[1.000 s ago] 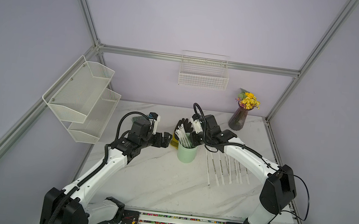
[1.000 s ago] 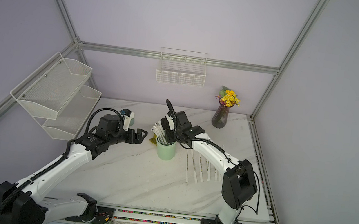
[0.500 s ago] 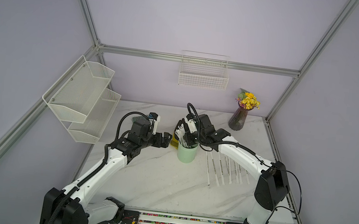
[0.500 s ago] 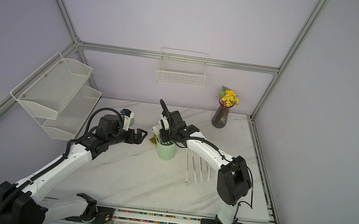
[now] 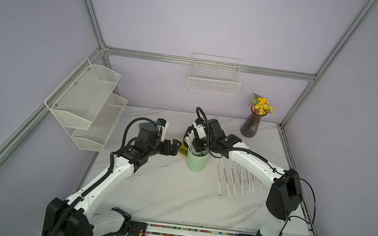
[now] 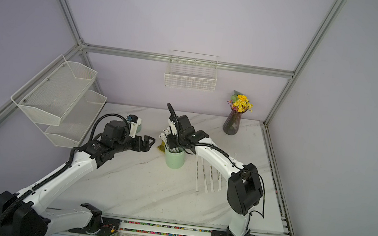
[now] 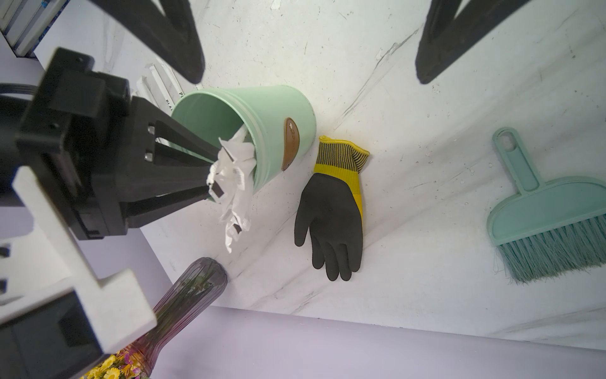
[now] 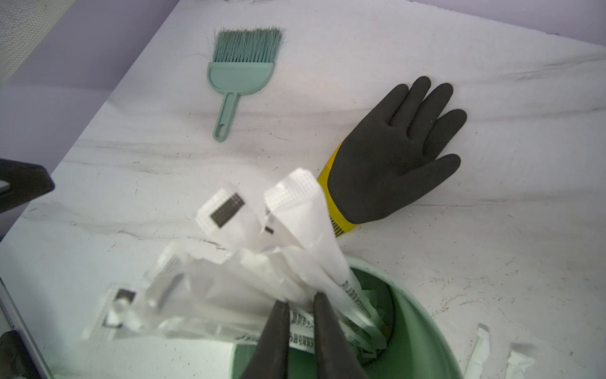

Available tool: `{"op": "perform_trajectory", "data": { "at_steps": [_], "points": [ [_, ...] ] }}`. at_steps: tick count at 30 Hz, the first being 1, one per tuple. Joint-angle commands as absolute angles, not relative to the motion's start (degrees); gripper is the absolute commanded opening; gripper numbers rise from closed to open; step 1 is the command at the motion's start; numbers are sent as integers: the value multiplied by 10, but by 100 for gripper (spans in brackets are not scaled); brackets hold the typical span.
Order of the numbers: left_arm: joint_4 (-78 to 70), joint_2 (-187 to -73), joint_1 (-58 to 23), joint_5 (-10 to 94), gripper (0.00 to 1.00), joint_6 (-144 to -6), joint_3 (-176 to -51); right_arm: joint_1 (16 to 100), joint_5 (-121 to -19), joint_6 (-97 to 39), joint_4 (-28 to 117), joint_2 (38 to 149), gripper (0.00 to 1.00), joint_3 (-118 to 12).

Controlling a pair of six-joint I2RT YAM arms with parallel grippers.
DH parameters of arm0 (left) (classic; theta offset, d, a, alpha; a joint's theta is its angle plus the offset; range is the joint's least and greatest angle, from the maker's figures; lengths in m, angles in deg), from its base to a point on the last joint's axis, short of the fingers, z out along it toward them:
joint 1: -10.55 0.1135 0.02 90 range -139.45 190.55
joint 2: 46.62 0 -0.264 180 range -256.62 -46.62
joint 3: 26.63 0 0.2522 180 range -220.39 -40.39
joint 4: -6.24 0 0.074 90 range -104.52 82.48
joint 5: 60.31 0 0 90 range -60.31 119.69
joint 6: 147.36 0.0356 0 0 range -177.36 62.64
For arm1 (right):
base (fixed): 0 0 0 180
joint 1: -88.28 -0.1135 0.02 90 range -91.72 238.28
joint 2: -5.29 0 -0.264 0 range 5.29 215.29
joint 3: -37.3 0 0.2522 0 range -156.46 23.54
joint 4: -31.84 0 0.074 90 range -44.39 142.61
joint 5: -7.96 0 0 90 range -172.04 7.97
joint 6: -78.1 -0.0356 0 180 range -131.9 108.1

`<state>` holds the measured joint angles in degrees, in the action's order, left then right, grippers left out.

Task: Take the straws out of the storage container
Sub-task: Pick up the straw from the container.

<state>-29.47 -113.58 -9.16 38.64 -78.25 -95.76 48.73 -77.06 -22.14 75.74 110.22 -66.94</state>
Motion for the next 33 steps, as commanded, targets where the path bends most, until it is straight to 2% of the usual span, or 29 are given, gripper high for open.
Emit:
{"op": "perform_trajectory", "data": {
  "at_steps": [1,7,12,17,26,33],
  "points": [
    [-282,-1121,-93,388,100,-779,-964,483,-773,-224,754,1112,13,-685],
    [-281,-1122,-93,389,100,-779,-963,484,-780,-225,759,1104,8,-684],
    [-280,-1120,-93,391,100,-780,-963,483,-785,-224,761,1098,7,-681],
    [-281,-1119,-93,390,100,-780,-963,483,-781,-222,766,1111,15,-688],
    [-282,-1122,-93,390,100,-778,-963,483,-783,-219,765,1134,16,-699],
    [-281,-1120,-93,390,100,-780,-962,483,-786,-221,769,1118,8,-695]
  ]
}}
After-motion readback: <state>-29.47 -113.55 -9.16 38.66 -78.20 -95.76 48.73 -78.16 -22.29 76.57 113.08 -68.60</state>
